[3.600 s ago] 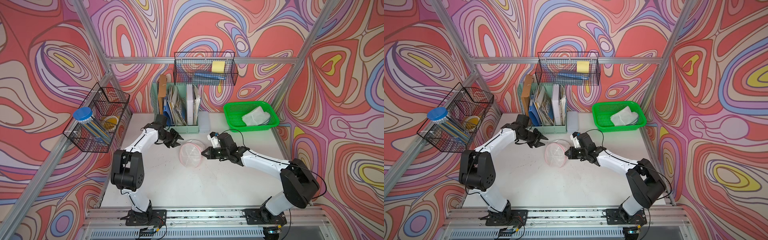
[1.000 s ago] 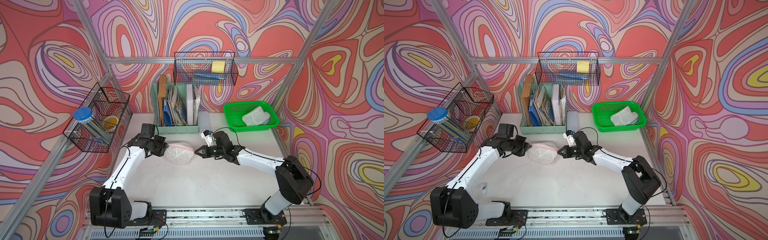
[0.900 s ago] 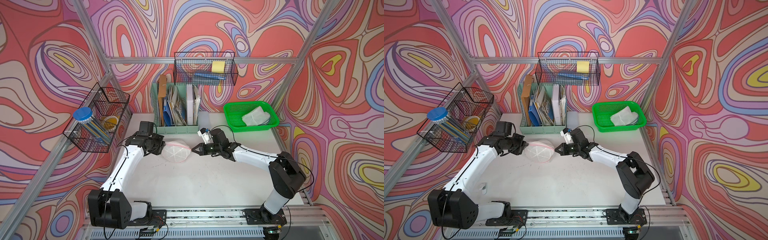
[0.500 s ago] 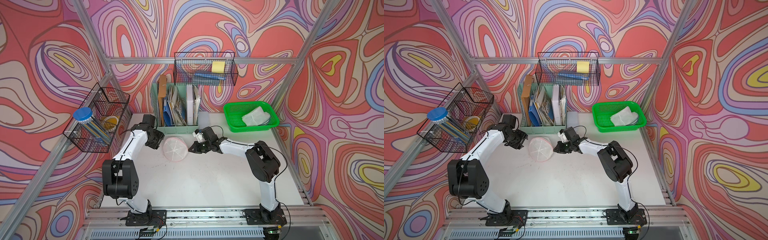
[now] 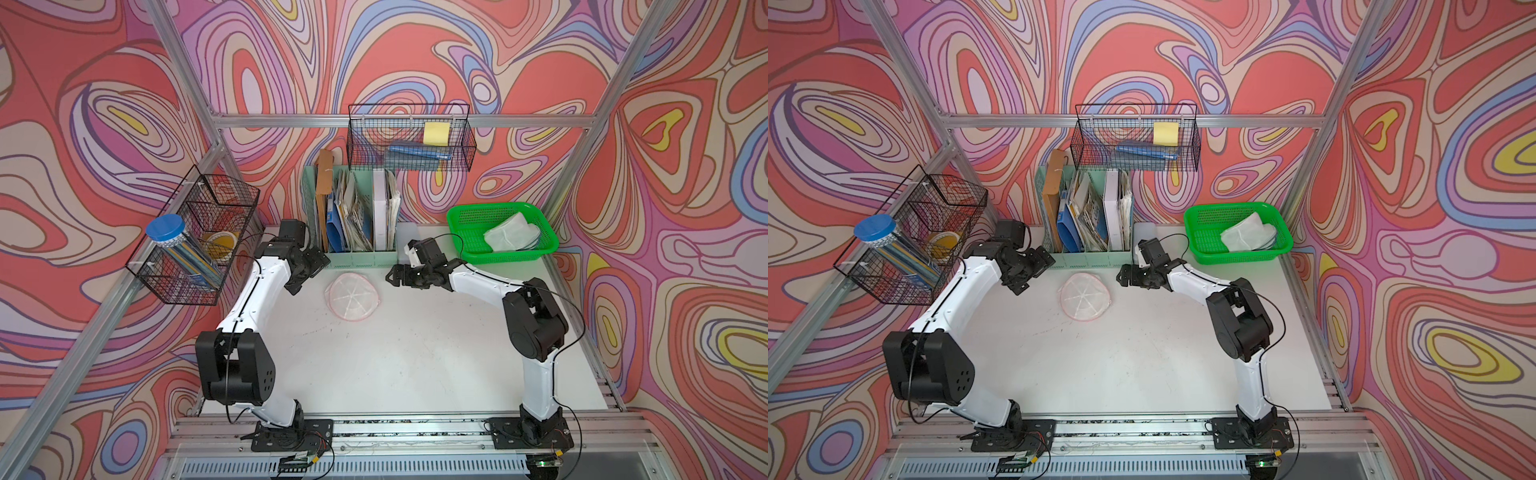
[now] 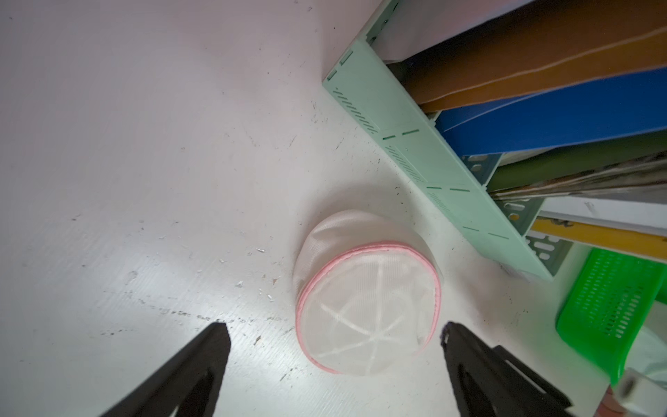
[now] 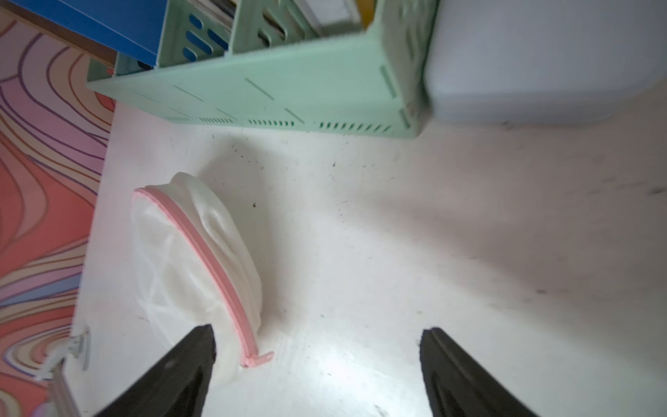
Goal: Turn the laundry bag inside out
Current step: Pick up the laundry bag and place it in the bin.
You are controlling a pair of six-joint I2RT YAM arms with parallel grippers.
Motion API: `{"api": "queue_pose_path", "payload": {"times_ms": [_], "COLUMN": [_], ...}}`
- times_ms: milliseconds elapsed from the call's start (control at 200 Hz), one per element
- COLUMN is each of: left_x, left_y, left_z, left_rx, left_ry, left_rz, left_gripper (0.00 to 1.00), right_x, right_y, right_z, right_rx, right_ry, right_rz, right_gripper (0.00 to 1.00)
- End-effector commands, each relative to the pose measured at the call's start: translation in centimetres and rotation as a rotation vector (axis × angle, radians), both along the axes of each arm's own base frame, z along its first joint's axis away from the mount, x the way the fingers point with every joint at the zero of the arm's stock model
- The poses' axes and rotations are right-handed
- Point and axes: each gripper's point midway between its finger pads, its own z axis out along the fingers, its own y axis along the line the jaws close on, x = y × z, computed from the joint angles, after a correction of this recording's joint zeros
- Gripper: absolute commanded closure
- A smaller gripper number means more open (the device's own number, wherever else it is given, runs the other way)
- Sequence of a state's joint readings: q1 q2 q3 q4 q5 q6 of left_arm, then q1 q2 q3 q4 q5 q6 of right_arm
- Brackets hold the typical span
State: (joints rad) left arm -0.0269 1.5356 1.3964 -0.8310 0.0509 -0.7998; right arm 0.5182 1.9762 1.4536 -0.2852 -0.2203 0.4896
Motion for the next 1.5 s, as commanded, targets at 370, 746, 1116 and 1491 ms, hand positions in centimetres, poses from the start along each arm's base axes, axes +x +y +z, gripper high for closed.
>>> {"api": "queue_pose_path", "payload": {"times_ms": [370,746,1116,1491], "left_x": [-2.5,-2.5,-2.0,-1.8], "left_y": [-12.9,-17.8,-17.3,-17.5], "left_z": [4.6,4.7,4.3,5.7], "left_rx": [-0.075,-0.162,-0.128,-0.135], "left_ry": [-0.251,-0.255,-0.231,-0.272], "left_rz": [-0.518,-0.576,-0.546,-0.561], "left_gripper": [0.03,0.04,0.04,0.04], "right_x": [8.6,16.6,19.6,15.2], "right_y": [-25.6,-37.8,-39.2,-36.1], "right_z": [9.9,6.1,3.7,17.3], "right_rx": [-0.316,-0.342,-0.250,-0.152], "right_ry": [-0.244,-0.131,-0.129,-0.386], "right_rz": [-0.595,-0.895,-0.926,-0.760], "right_gripper": [0.02,0.21,0.82,1.00]}}
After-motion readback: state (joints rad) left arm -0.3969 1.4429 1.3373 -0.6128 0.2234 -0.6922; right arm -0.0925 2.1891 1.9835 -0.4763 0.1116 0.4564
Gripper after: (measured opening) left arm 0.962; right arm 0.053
